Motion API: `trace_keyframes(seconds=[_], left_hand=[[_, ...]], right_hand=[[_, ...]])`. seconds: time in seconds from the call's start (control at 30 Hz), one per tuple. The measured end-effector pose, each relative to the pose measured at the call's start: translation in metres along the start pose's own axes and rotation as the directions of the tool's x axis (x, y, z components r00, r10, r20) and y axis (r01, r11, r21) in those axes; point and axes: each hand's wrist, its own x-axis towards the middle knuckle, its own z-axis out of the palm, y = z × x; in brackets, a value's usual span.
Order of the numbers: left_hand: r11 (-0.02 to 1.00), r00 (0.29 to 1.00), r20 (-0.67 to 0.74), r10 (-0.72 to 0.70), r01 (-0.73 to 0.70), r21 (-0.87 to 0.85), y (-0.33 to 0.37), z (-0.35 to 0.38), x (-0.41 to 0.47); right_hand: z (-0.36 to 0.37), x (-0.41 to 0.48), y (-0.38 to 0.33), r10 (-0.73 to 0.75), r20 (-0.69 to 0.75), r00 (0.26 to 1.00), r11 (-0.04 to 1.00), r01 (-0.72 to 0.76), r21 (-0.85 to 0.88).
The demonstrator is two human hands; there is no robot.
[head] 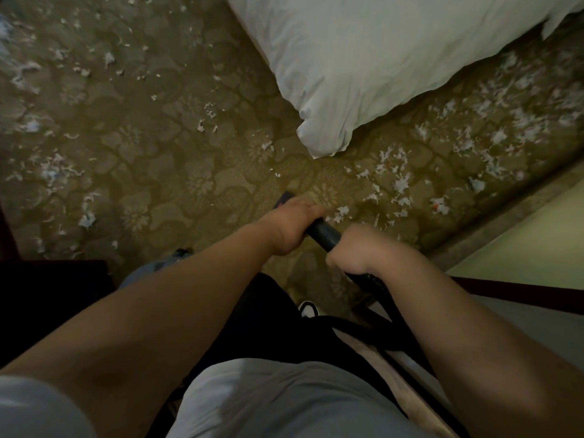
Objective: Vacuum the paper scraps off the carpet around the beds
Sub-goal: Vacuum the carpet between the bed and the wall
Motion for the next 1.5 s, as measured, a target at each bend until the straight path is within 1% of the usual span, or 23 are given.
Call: trace_keyframes(seconds=[0.13,0.17,0.27,0.37,0.43,0.53,0.6,0.63,0.7,0.73,0.77,0.8,0.83,0.87,0.9,0.93,0.97,1.03,1.1,1.2,1.3,1.4,1.5], left_hand=[[0.998,0.999,0.014,0.035,-0.036,0.043,-0.028,-0.016,0.016],[0.998,0.999,0.015,0.041,-0.042,0.047,-0.037,-0.021,0.021],[0.994,0.997,-0.002,0.08,-0.08,0.068,-0.072,-0.044,0.044],[0.989,0.992,0.02,0.124,-0.125,0.083,-0.113,-0.071,0.071],[0.986,0.991,0.014,0.13,-0.131,0.106,-0.141,-0.09,0.086],[0.988,0.987,-0.12,0.105,-0.089,0.128,-0.179,-0.117,0.098],[0.995,0.975,-0.215,0.05,-0.03,0.095,-0.2,-0.134,0.106],[0.997,0.971,-0.24,-0.002,0.019,0.068,-0.21,-0.143,0.11],[0.986,0.955,-0.25,-0.16,0.167,0.006,-0.227,-0.158,0.117],[0.967,0.938,-0.236,-0.253,0.245,-0.065,-0.233,-0.165,0.119],[0.932,0.917,-0.195,-0.347,0.315,-0.179,-0.239,-0.173,0.121],[0.869,0.893,-0.129,-0.43,0.371,-0.327,-0.243,-0.18,0.122],[0.766,0.866,-0.042,-0.499,0.418,-0.488,-0.245,-0.188,0.124],[0.628,0.833,0.062,-0.549,0.461,-0.627,-0.246,-0.194,0.125],[0.496,0.801,0.153,-0.579,0.495,-0.713,-0.248,-0.199,0.127],[0.407,0.774,0.224,-0.592,0.526,-0.747,-0.249,-0.201,0.128],[0.357,0.758,0.277,-0.59,0.553,-0.752,-0.249,-0.203,0.128],[0.325,0.744,0.34,-0.574,0.589,-0.74,-0.246,-0.2,0.124],[0.316,0.743,0.365,-0.561,0.6,-0.735,-0.242,-0.191,0.119],[0.332,0.753,0.365,-0.548,0.596,-0.731,-0.231,-0.176,0.114],[0.324,0.752,0.386,-0.535,0.604,-0.728,-0.216,-0.162,0.109],[0.353,0.76,0.399,-0.514,0.611,-0.708,-0.198,-0.148,0.102],[0.312,0.751,0.409,-0.519,0.612,-0.727,-0.175,-0.132,0.091]], right_hand=[[-0.009,0.025,-0.022,0.04,0.08,0.996,0.973,-0.057,0.225],[-0.01,0.034,-0.029,0.041,0.078,0.996,0.967,-0.059,0.247],[-0.019,0.06,-0.056,0.044,-0.004,0.999,0.957,-0.041,0.287],[-0.032,0.09,-0.086,0.072,0.015,0.997,0.916,-0.072,0.394],[-0.044,0.11,-0.108,0.072,0.015,0.997,0.895,-0.071,0.441],[-0.064,0.135,-0.147,0.051,-0.007,0.999,0.884,-0.042,0.465],[-0.079,0.15,-0.17,0.054,-0.036,0.998,0.872,-0.03,0.488],[-0.087,0.157,-0.182,0.06,-0.047,0.997,0.867,-0.029,0.498],[-0.101,0.17,-0.202,0.062,-0.054,0.997,0.85,-0.024,0.526],[-0.106,0.176,-0.211,0.06,-0.054,0.997,0.843,-0.022,0.537],[-0.109,0.181,-0.219,0.062,-0.051,0.997,0.838,-0.025,0.544],[-0.11,0.187,-0.224,0.059,-0.045,0.997,0.835,-0.024,0.55],[-0.11,0.19,-0.228,0.061,-0.038,0.997,0.834,-0.03,0.55],[-0.109,0.194,-0.231,0.062,-0.036,0.997,0.836,-0.032,0.548],[-0.107,0.197,-0.232,0.072,-0.033,0.997,0.838,-0.043,0.544],[-0.105,0.198,-0.232,0.081,-0.029,0.996,0.837,-0.052,0.545],[-0.102,0.198,-0.232,0.09,-0.018,0.996,0.83,-0.065,0.553],[-0.094,0.196,-0.227,0.111,0.0,0.994,0.82,-0.091,0.565],[-0.086,0.194,-0.219,0.131,0.022,0.991,0.811,-0.119,0.572],[-0.074,0.187,-0.207,0.137,0.06,0.989,0.794,-0.146,0.59],[-0.063,0.178,-0.192,0.143,0.077,0.987,0.792,-0.16,0.589],[-0.053,0.167,-0.172,0.137,0.1,0.985,0.781,-0.17,0.601],[-0.043,0.154,-0.15,0.135,0.116,0.984,0.777,-0.178,0.604]])
